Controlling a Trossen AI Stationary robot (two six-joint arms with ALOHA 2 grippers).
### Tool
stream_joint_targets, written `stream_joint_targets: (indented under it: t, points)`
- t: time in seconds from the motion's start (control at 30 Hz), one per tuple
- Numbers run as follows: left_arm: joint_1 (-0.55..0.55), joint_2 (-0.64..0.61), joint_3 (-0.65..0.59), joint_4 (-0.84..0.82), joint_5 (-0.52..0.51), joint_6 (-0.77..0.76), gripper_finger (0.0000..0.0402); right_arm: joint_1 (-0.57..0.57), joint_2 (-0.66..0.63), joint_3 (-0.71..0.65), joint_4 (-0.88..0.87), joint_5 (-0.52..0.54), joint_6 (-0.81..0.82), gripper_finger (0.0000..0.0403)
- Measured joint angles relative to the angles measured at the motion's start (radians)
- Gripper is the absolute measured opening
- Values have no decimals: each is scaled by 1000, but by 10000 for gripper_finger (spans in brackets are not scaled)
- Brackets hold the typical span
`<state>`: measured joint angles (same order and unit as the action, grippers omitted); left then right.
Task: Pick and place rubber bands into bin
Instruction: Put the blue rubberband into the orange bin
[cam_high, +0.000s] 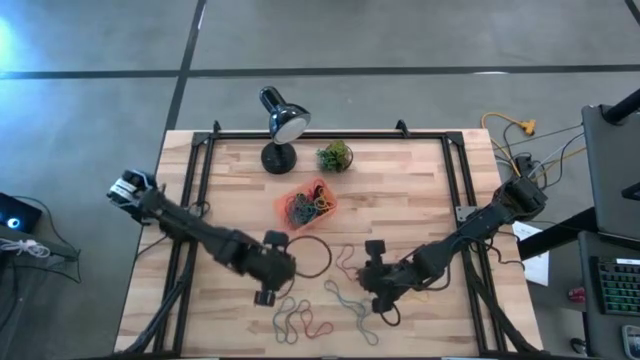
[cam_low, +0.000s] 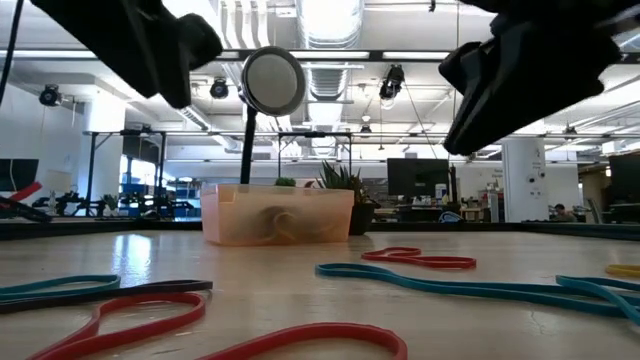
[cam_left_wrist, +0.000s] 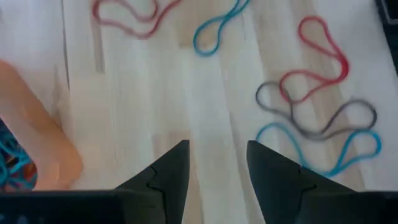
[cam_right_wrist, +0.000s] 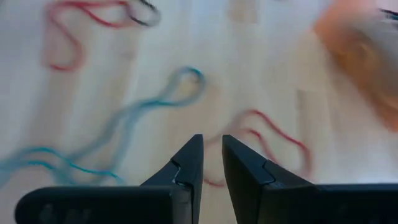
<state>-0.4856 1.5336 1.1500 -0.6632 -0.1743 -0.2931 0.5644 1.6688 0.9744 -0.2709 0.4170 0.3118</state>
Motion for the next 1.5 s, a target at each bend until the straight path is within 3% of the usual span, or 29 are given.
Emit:
stream_joint_targets:
  t: [0.17, 0.37, 0.63, 0.87, 1.5]
  points:
    - [-117, 15, -29, 97, -195, -17, 144, 0, 2, -23, 79, -222, -21, 54]
    - [-186, 7, -103, 158, -392, -15, 144, 17, 2, -30, 90, -351, 25, 54]
    - [-182, -11, -125, 163, -410, -17, 144, 55, 9, -44, 96, -329, -58, 54]
    - [-182, -12, -129, 159, -411, -16, 144, 52, 96, -41, 153, -318, -149, 57]
    - [-182, -12, -143, 164, -433, -16, 144, 13, 173, -29, 150, -312, -141, 139]
